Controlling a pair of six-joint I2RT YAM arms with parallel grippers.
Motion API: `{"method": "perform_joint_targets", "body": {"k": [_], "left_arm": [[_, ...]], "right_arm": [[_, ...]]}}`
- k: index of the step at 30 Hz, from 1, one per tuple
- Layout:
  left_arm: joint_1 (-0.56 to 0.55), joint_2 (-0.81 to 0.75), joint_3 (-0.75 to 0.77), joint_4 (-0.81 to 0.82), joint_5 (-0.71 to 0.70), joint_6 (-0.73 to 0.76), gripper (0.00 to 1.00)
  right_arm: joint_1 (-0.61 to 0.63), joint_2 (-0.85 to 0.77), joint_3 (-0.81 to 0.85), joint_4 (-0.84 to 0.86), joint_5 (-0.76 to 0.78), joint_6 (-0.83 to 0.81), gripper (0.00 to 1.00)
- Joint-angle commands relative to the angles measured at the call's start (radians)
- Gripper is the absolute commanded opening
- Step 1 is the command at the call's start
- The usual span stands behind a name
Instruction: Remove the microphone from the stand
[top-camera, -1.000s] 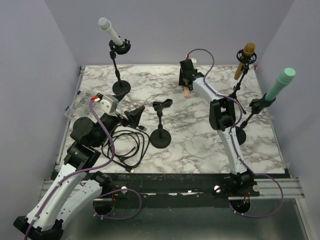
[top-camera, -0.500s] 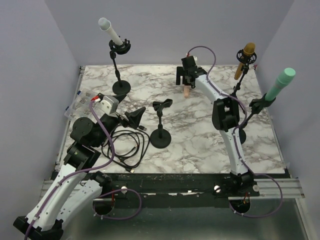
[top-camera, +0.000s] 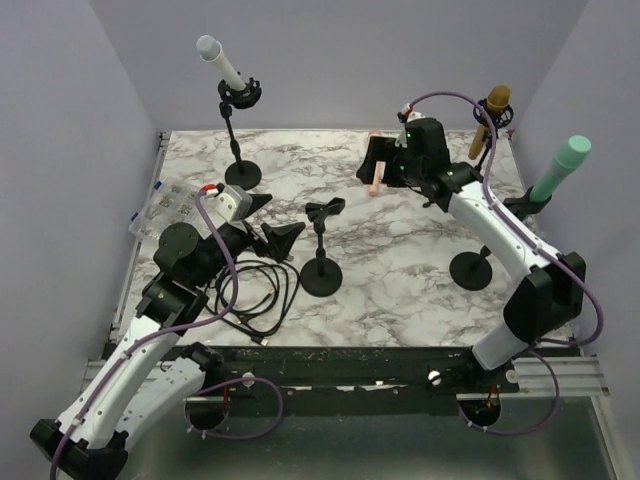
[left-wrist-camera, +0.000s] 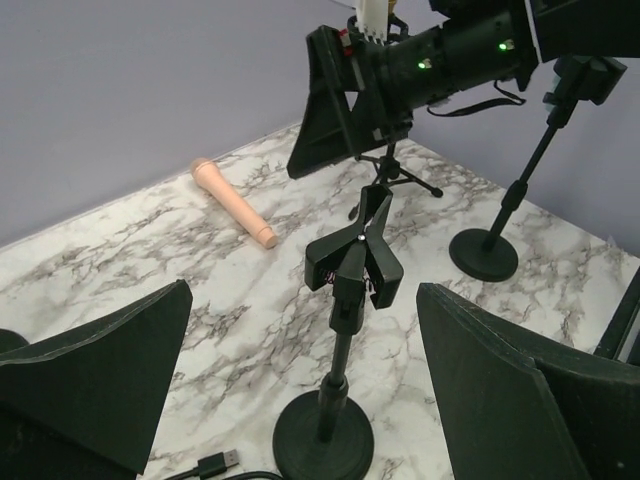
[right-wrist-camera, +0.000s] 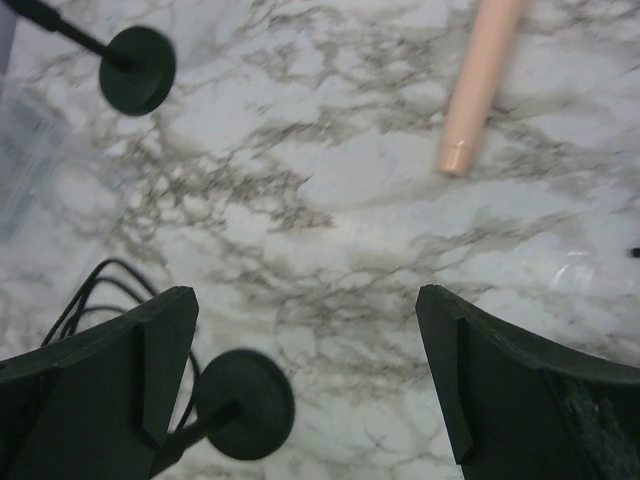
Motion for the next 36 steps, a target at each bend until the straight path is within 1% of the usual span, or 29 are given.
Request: {"method": "perform_joint_targets", "body": {"k": [1, 3, 5, 7, 10, 14, 15, 19, 23, 26, 30, 32, 33, 36], "left_arm": [[-0.008, 0.015, 0.028, 0.015, 0.046, -0.027, 0.99], [-0.009, 0.023, 0.027, 0.015, 0.047, -0.028, 0.99], [-0.01, 0.035, 0.03, 0.012, 0.053, -0.029, 0.99], [-0.01, 0.043, 0.034, 0.011, 0.057, -0.034, 0.99], [-0.009, 0.058, 0.034, 0.013, 0.064, -0.038, 0.99], [-0.01, 0.068, 0.033, 0.014, 0.063, -0.039, 0.99], [-0.01, 0.069, 0.032, 0.014, 0.061, -0.038, 0.99], [-0.01, 0.07, 0.026, 0.016, 0.047, -0.036, 0.99], [-0.01, 0.071, 0.023, 0.018, 0.042, -0.035, 0.99], [-0.01, 0.073, 0.022, 0.02, 0.039, -0.034, 0.99], [-0.01, 0.073, 0.023, 0.018, 0.038, -0.034, 0.99], [-0.01, 0.073, 0.023, 0.018, 0.039, -0.033, 0.99], [-0.01, 0.073, 0.023, 0.018, 0.039, -0.034, 0.99], [-0.01, 0.073, 0.024, 0.018, 0.043, -0.036, 0.99]], "right_arm": [[0.01, -0.128, -0.175, 0.037, -0.3, 0.095, 1.0], [0.009, -0.18, -0.225, 0.041, -0.413, 0.116, 1.0], [0.01, -0.208, -0.24, -0.003, -0.495, 0.11, 1.0], [0.012, -0.246, -0.262, -0.041, -0.531, 0.097, 1.0], [0.012, -0.319, -0.306, -0.052, -0.584, 0.085, 1.0], [0.011, -0.349, -0.333, -0.033, -0.783, 0.085, 1.0], [0.011, -0.354, -0.338, -0.006, -0.81, 0.103, 1.0], [0.012, -0.375, -0.369, 0.161, -0.856, 0.27, 1.0], [0.011, -0.332, -0.39, 0.346, -0.923, 0.423, 1.0], [0.013, -0.295, -0.37, 0.397, -0.929, 0.464, 1.0], [0.013, -0.267, -0.349, 0.416, -0.917, 0.478, 1.0], [0.017, -0.258, -0.369, 0.485, -0.935, 0.515, 0.97], [0.021, -0.255, -0.381, 0.521, -0.944, 0.533, 0.94], [0.039, -0.243, -0.398, 0.566, -0.954, 0.554, 0.87]]}}
